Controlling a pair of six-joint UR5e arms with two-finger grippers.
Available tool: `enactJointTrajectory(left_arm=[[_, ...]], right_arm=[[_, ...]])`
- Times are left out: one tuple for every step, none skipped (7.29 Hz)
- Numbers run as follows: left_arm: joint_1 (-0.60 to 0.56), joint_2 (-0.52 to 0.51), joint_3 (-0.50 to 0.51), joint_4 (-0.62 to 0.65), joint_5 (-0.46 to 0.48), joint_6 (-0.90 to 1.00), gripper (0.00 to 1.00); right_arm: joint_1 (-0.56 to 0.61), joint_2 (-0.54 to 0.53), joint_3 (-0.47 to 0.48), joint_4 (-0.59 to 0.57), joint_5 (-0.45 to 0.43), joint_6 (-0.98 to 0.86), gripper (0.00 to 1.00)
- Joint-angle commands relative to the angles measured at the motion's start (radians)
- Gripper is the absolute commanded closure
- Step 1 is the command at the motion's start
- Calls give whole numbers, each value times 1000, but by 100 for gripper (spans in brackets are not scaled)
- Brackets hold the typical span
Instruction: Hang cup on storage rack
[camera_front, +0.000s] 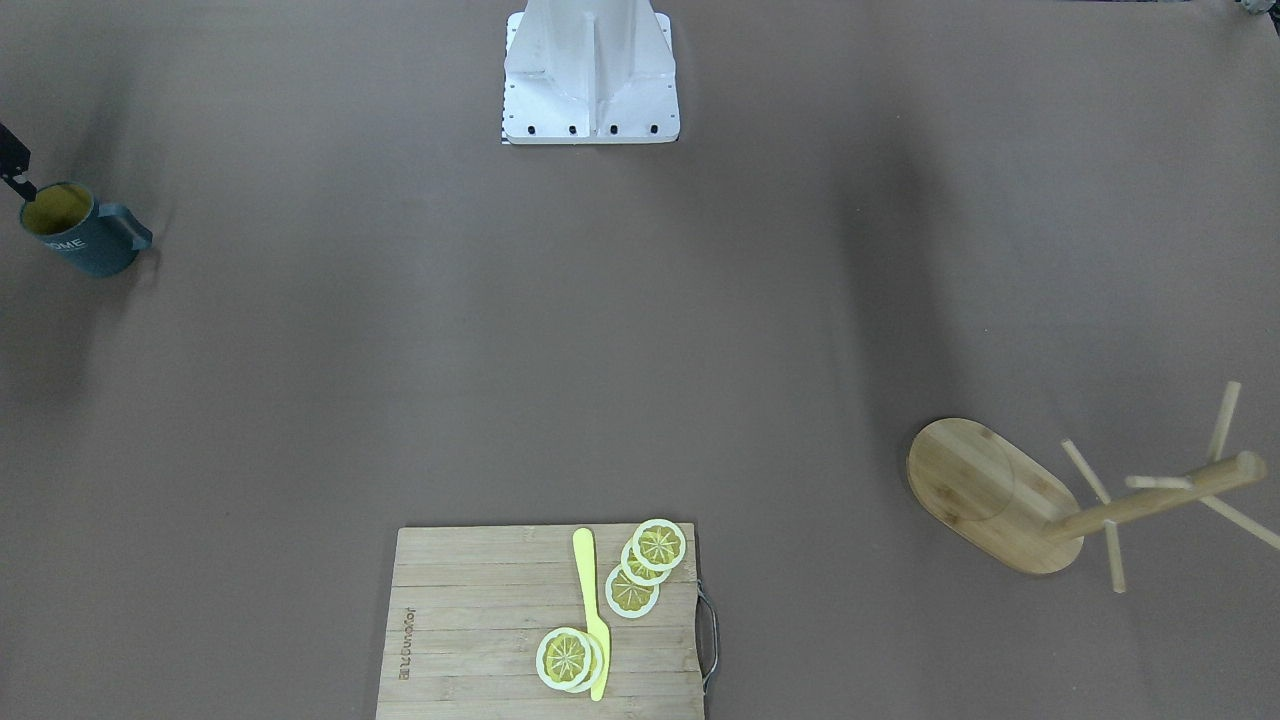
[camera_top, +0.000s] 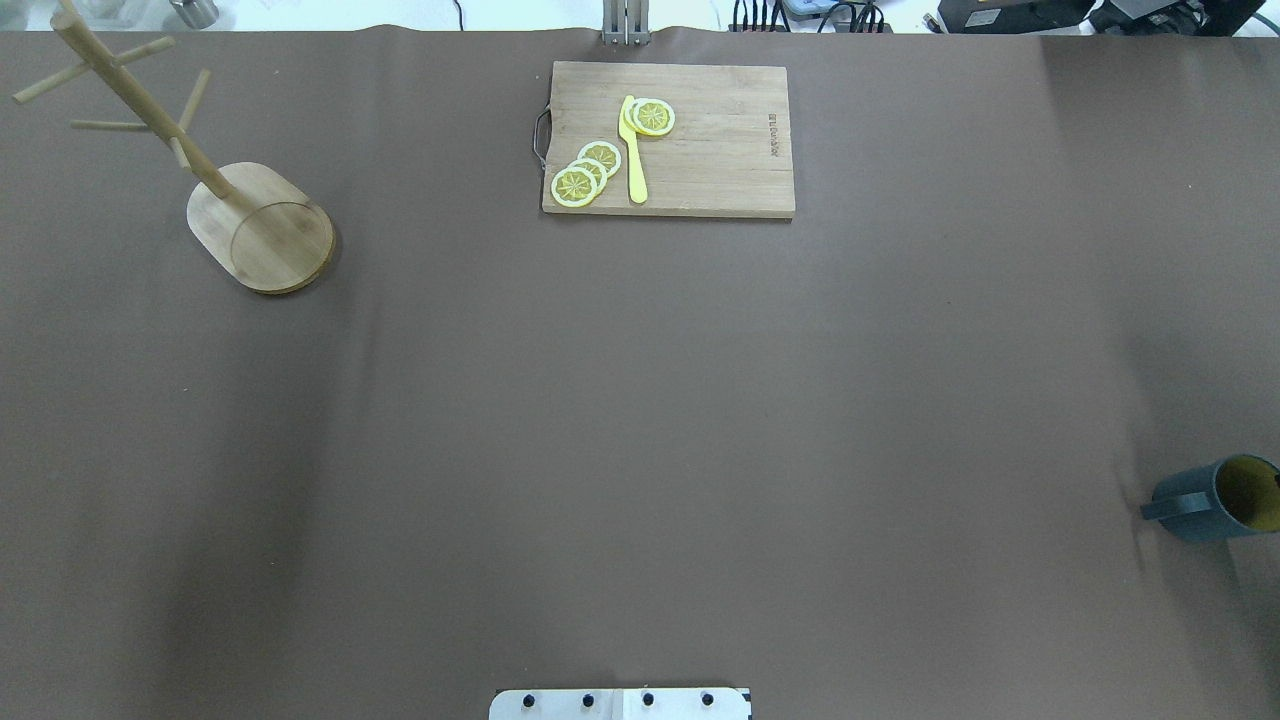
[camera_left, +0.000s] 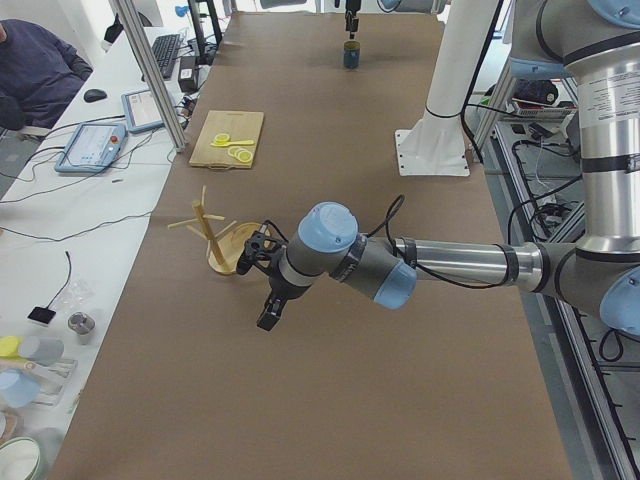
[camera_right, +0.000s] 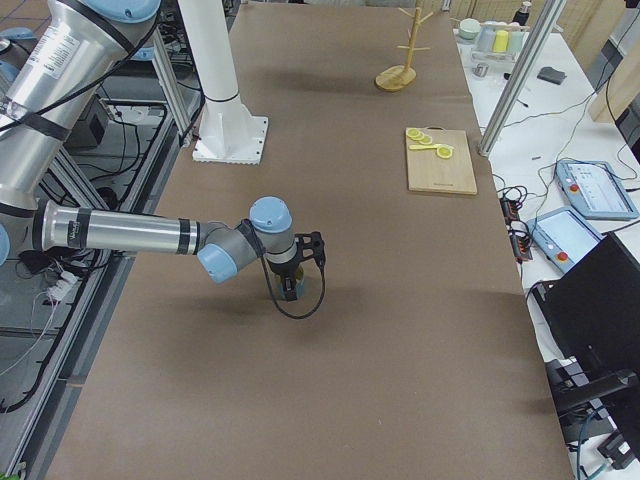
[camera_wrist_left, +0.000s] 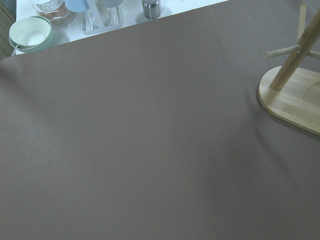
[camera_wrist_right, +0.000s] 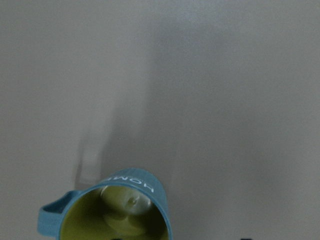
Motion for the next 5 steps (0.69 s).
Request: enactJointTrajectory(left_arm=[[0,-1,3,0,0,0,1],[0,-1,3,0,0,-1,1],[0,-1,1,0,0,-1,1],[0,-1,0,0,0,-1,1],[0,-1,1,0,0,-1,1]], right_arm=[[-36,34,-38,2,-8,3,32],[-41,40,-44,2,-9,3,36],[-50,40,-47,2,-9,-1,48],[-62,40,-49,3,-9,-3,67],[-67,39,-49,3,-9,-6,94]])
